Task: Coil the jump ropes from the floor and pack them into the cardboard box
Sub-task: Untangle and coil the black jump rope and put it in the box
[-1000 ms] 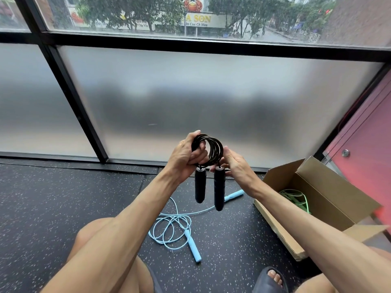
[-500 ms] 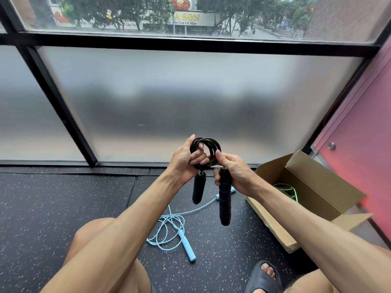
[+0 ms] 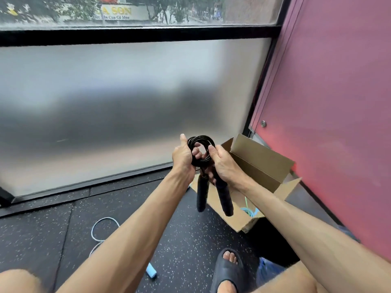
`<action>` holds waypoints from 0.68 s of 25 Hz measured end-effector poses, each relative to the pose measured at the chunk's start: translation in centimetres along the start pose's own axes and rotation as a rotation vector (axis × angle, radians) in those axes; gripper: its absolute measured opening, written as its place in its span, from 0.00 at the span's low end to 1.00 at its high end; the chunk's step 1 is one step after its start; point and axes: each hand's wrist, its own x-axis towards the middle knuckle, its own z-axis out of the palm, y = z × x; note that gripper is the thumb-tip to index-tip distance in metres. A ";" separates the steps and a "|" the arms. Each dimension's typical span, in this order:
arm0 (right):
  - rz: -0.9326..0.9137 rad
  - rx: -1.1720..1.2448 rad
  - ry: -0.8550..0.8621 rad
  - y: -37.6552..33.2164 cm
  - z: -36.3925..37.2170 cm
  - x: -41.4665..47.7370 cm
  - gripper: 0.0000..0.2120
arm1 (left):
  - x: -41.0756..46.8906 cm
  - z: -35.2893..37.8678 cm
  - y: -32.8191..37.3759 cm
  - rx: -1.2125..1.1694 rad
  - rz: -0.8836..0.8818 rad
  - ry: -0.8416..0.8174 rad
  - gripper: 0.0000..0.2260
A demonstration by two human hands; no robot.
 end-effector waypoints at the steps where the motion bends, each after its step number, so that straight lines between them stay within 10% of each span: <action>1: 0.005 -0.023 0.039 0.4 -1.4 0.4 0.18 | 0.7 1.3 -0.8 0.059 0.002 0.005 0.26; 11: 0.162 -0.121 0.207 7.6 -15.3 5.2 0.15 | 8.7 7.9 -13.3 0.333 -0.084 -0.234 0.25; 17: 0.273 -0.397 0.232 12.3 -20.4 7.7 0.13 | 12.9 4.1 -24.4 1.700 0.222 -0.882 0.09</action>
